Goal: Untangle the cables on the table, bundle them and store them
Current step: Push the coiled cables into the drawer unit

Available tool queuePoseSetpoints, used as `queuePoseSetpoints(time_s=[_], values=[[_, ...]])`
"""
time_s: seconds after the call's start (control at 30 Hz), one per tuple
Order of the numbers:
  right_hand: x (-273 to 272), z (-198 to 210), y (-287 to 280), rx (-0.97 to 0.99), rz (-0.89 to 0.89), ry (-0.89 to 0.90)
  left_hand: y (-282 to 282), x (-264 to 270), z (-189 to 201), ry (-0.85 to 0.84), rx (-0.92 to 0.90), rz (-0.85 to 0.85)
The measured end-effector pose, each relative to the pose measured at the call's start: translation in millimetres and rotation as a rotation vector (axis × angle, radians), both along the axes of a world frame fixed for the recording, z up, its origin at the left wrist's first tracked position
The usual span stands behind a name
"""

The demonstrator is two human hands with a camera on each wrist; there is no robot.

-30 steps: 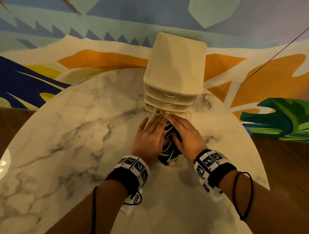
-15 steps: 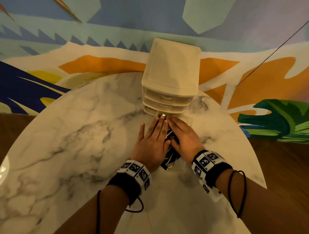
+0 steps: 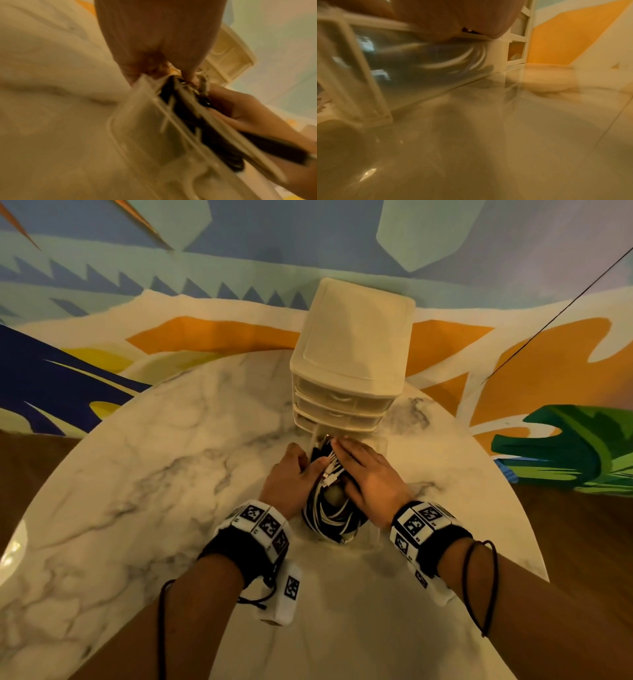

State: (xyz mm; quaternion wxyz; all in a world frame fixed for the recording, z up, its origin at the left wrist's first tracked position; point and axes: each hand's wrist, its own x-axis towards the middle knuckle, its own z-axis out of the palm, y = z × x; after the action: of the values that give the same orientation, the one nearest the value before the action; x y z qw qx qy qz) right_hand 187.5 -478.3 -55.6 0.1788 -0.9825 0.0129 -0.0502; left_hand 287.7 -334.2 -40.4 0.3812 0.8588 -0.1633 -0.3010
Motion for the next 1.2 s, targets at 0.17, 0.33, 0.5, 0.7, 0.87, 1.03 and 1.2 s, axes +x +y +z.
queuePoseSetpoints(time_s=[0.17, 0.33, 0.5, 0.7, 0.87, 1.03, 1.2], values=[[5, 2, -1, 0.035, 0.017, -0.005, 3, 17, -4, 0.125, -0.194, 0.019], [21, 3, 4, 0.047, 0.018, -0.022, 6, 34, -3, 0.152, -0.241, 0.078], [33, 8, 21, -0.122, -0.035, -0.086, 5, 44, -7, 0.056, -0.192, 0.125], [35, 8, 22, -0.151, -0.051, -0.059, 2, 34, -8, -0.295, -0.17, 0.123], [35, 16, 26, -0.044, -0.082, -0.035, 9, 20, -11, -0.725, -0.194, -0.228], [35, 11, 24, 0.025, -0.102, -0.045, 8, 17, -6, -0.654, -0.196, -0.198], [33, 10, 23, 0.016, -0.108, -0.056, 15, 18, -7, -0.767, -0.028, -0.297]])
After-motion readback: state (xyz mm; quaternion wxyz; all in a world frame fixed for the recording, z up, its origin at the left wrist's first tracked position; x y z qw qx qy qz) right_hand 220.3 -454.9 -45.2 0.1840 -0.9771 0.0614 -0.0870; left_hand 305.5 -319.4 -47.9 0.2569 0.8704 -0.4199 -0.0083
